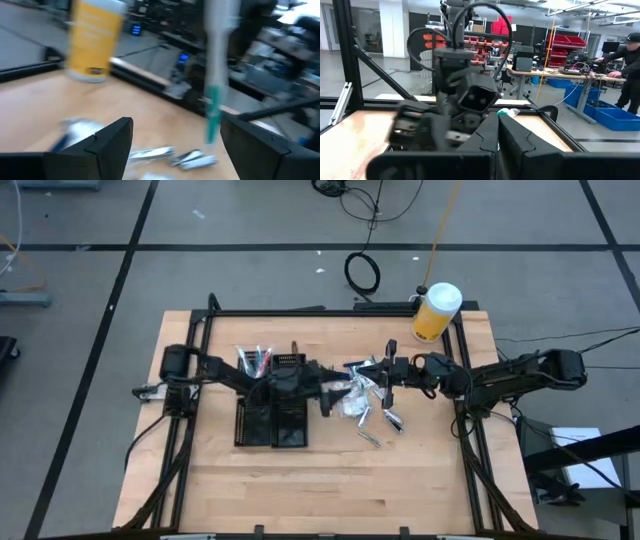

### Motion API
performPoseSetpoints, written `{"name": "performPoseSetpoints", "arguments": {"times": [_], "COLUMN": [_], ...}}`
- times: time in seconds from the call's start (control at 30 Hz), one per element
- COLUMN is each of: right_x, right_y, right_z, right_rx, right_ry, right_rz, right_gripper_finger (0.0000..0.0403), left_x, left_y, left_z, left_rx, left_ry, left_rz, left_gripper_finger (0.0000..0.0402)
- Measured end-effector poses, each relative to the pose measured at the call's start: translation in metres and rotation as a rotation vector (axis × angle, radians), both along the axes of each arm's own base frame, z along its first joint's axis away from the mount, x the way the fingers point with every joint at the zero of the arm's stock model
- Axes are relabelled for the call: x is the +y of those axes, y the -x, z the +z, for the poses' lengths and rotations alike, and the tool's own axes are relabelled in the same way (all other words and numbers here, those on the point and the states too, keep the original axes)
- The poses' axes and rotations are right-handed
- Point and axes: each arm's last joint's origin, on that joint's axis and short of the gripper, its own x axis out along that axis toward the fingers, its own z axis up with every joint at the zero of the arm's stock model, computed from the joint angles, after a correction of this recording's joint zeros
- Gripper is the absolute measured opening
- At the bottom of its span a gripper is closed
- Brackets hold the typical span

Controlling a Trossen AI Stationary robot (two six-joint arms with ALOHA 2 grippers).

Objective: Pick & Place Travel size toiletries
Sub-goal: Put the green toothbrush into the top left black bin

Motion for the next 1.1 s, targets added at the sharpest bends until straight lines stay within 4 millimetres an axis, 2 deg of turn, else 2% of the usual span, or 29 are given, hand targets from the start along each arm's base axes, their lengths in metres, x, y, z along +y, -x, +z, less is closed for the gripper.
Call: {"name": "performPoseSetpoints", "arguments": {"times": [0.13, 0.27, 0.6, 0.7, 0.83, 1.07, 1.1], "right_x": [0.000, 0.000, 0.004, 0.005, 0.005, 0.006, 0.006], "right_y": [0.000, 0.000, 0.000, 0.000, 0.000, -0.001, -0.001], "right_z": [0.000, 0.000, 0.001, 0.001, 0.000, -0.002, -0.002], "right_rx": [0.000, 0.001, -0.011, -0.015, -0.005, 0.021, 0.029], "right_ry": [-0.002, -0.003, -0.003, 0.000, -0.002, -0.004, -0.004], "right_rz": [0.002, 0.004, 0.023, 0.026, 0.026, 0.039, 0.044], "right_gripper_finger": [0.0000, 0.0000, 0.0000, 0.0000, 0.0000, 0.0009, 0.0016], "left_x": [-0.006, -0.008, -0.003, -0.004, -0.004, -0.003, -0.002], "left_y": [-0.021, -0.032, -0.047, -0.048, -0.048, -0.046, -0.045], "left_z": [0.005, 0.015, 0.023, 0.024, 0.025, 0.029, 0.032], "left_rx": [-0.030, -0.043, 0.056, 0.057, 0.057, 0.072, 0.076], "left_ry": [-0.009, -0.060, -0.130, -0.167, -0.188, -0.228, -0.230], "left_rz": [-0.094, -0.124, -0.109, -0.110, -0.111, -0.146, -0.163], "left_gripper_finger": [0.0296, 0.0296, 0.0296, 0.0283, 0.0221, 0.0035, 0.0022]}}
